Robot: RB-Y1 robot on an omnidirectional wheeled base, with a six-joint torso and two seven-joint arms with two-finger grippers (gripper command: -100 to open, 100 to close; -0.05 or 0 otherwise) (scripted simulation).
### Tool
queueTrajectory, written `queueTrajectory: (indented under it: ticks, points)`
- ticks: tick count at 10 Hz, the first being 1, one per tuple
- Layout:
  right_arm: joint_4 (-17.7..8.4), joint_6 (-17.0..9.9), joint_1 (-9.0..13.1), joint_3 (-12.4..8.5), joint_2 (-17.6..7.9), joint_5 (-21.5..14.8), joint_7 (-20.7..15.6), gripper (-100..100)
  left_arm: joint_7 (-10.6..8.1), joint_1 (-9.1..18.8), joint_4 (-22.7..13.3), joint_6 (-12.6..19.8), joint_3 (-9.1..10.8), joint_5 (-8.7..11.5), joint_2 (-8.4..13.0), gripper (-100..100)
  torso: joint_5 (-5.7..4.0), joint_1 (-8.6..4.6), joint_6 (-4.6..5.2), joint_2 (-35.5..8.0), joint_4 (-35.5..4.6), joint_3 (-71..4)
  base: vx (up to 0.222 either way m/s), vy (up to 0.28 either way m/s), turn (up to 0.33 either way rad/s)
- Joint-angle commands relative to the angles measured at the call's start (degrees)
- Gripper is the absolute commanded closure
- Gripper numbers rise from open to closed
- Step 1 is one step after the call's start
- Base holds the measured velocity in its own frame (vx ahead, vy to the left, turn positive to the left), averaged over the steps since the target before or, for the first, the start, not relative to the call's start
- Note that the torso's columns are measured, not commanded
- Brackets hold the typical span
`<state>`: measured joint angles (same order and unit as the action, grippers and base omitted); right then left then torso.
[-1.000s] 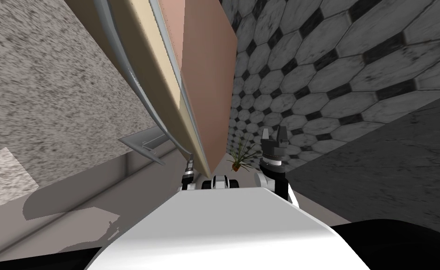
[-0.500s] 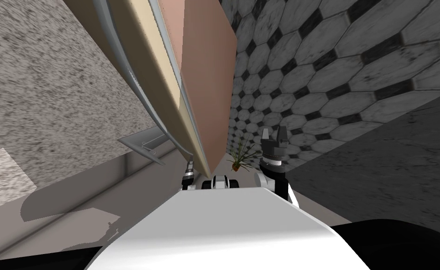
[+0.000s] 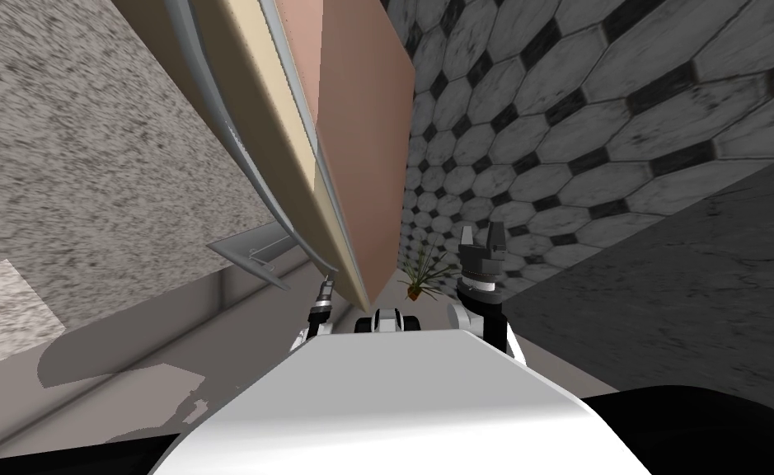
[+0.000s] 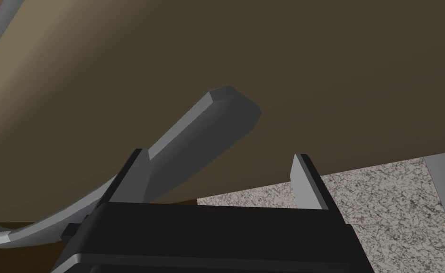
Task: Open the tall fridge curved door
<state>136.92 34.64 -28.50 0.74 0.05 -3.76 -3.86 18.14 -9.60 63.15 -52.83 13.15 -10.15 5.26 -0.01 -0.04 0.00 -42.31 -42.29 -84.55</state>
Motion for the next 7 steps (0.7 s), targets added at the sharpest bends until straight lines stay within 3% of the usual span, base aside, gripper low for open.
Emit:
queueTrajectory:
  ticks: [1,7]
  points:
    - [0.0,0.0,0.0,0.0,0.0,0.0,0.0,0,-0.38,0.78,1.61,3.23,0.1,-0.49,1.95,-100,0.0,0.01,0.01,0.02,0.0,-0.01,-0.034,-0.037,0.004]
    - [0.0,0.0,0.0,0.0,0.0,0.0,0.0,0,-1.52,2.16,6.01,11.35,0.28,-1.74,4.0,-100,0.0,0.04,0.0,0.06,0.01,-0.04,-0.035,-0.038,-0.002]
